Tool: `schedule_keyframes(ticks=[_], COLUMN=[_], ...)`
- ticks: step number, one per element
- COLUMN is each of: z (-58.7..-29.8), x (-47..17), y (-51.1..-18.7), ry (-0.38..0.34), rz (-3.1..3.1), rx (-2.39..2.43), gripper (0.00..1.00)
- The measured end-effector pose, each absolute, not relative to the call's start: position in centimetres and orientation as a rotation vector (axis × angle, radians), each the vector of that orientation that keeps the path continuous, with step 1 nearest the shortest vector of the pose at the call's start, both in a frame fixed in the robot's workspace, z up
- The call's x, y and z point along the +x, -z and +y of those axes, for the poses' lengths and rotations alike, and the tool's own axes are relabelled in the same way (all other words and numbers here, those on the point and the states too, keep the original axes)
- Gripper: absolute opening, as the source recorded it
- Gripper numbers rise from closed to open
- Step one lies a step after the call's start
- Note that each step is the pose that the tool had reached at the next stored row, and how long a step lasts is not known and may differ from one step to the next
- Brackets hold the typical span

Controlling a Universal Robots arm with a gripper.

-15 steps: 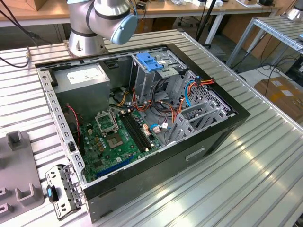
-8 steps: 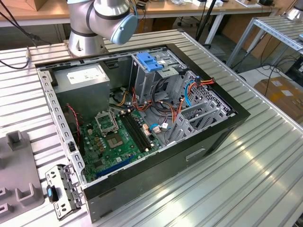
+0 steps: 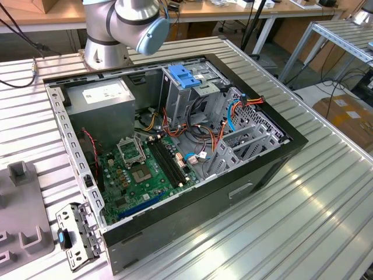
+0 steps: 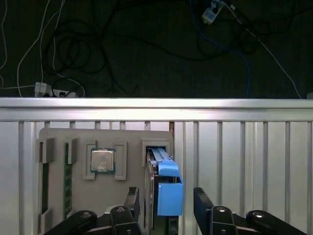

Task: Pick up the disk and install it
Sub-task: 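Pick up the disk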

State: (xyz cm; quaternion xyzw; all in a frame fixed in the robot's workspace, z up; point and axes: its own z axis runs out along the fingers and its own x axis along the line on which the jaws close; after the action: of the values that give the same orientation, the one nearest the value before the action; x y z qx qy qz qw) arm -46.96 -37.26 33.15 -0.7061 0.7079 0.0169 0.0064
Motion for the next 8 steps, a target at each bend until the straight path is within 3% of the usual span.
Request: schedule_keyframes(ticks=[8], z=[-37.3], x=[-47.0], y=[-31.2], ry=[-0.046], rz=[2.26], rx=[-2.168], gripper=[0.56])
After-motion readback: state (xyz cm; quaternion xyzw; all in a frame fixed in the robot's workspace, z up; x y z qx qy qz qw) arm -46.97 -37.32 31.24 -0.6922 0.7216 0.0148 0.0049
